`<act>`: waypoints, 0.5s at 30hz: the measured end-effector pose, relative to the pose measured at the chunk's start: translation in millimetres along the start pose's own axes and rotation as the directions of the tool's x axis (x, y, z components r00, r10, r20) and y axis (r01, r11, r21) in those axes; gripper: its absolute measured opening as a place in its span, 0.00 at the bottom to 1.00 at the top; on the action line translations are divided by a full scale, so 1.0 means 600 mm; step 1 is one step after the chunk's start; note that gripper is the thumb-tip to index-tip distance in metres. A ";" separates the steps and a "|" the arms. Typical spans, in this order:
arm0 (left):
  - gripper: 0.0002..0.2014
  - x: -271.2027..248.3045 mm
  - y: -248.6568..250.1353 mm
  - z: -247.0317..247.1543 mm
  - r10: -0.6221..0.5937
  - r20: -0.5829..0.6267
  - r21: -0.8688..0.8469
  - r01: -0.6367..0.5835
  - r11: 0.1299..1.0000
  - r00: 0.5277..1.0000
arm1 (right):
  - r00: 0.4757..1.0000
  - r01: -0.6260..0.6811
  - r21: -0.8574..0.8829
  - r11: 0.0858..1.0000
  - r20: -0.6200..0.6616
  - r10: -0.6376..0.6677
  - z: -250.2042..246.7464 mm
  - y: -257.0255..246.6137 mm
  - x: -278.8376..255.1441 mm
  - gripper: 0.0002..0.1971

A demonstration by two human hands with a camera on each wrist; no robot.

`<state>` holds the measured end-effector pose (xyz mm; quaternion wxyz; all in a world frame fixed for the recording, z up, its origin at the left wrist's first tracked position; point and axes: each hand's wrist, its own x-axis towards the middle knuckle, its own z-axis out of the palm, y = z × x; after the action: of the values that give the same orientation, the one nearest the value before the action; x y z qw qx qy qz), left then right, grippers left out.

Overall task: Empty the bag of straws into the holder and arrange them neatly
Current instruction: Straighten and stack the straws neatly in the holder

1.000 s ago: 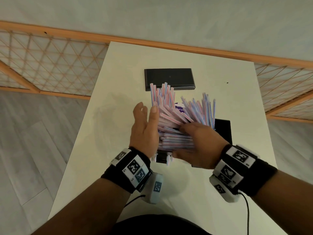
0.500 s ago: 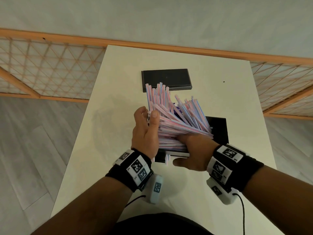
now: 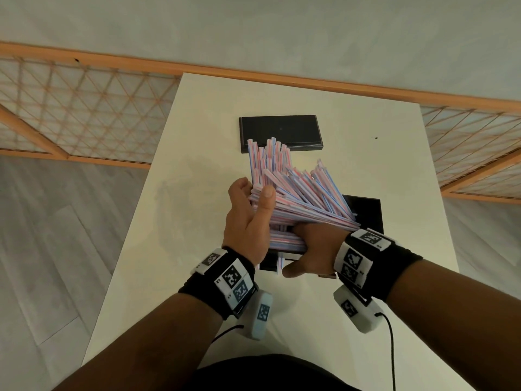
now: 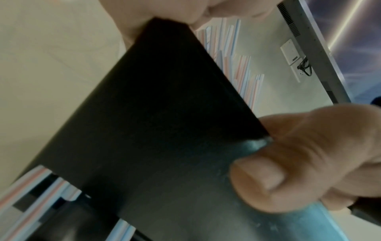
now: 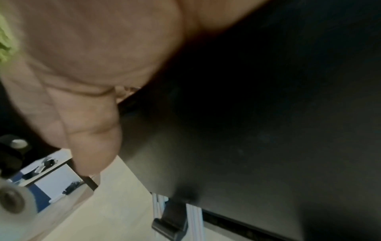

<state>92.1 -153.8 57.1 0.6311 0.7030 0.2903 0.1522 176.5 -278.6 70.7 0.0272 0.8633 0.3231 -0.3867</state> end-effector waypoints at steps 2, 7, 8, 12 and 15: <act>0.42 0.001 -0.001 -0.001 -0.002 0.003 -0.019 0.002 1.000 1.000 | 0.998 -0.031 0.036 0.999 0.053 0.029 -0.005 -0.001 -0.002 0.23; 0.39 0.004 -0.008 0.001 0.010 -0.003 -0.036 -0.010 0.999 1.000 | 0.985 -0.064 0.001 0.998 0.162 0.063 -0.022 -0.005 0.008 0.25; 0.37 0.005 -0.010 0.001 0.015 -0.004 -0.033 -0.015 0.999 1.000 | 0.982 -0.063 -0.001 0.998 0.176 0.062 -0.026 -0.006 0.009 0.26; 0.34 0.007 -0.014 0.001 0.020 -0.013 -0.039 -0.021 0.999 1.000 | 0.983 -0.032 0.045 0.999 0.180 0.023 -0.033 -0.004 0.009 0.34; 0.36 0.008 -0.015 0.000 0.033 -0.014 -0.039 -0.033 0.999 0.999 | 0.988 -0.015 0.105 0.994 0.157 -0.002 -0.035 0.004 0.009 0.39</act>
<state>93.7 -150.6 47.6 0.6401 0.6942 0.2799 0.1730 194.0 -271.5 81.3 0.0080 0.8315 0.2960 -0.4700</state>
